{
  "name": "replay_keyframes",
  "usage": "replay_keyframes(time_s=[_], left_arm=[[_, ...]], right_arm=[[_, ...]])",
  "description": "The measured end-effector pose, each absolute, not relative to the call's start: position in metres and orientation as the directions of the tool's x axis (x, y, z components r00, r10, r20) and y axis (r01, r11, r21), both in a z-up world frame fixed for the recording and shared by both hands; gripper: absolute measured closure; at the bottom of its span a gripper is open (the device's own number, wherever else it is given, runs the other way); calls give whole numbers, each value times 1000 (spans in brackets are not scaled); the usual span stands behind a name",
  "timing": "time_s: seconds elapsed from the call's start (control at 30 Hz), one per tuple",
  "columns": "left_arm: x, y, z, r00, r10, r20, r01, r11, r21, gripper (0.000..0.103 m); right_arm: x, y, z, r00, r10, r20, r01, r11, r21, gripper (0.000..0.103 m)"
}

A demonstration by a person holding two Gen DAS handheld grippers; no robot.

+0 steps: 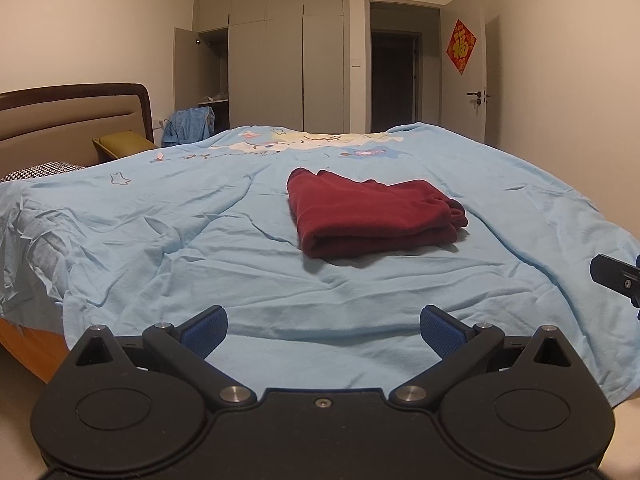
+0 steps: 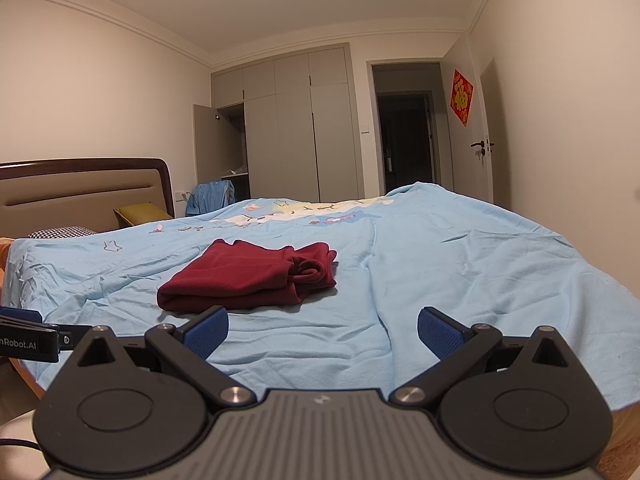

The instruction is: Fold small clothes

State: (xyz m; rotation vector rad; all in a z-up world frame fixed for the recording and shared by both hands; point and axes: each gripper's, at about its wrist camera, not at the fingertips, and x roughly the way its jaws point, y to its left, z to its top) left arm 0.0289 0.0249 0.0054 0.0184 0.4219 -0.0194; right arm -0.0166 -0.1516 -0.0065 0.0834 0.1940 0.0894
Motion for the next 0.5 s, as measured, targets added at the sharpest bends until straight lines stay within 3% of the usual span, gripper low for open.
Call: replay_keyframes(time_s=[0.5], left_arm=[[30,22,8,908,-22,-418,30,999,12,1]], right_arm=[[-16,-152,-6,977,97,-190,-80,993,92,0]])
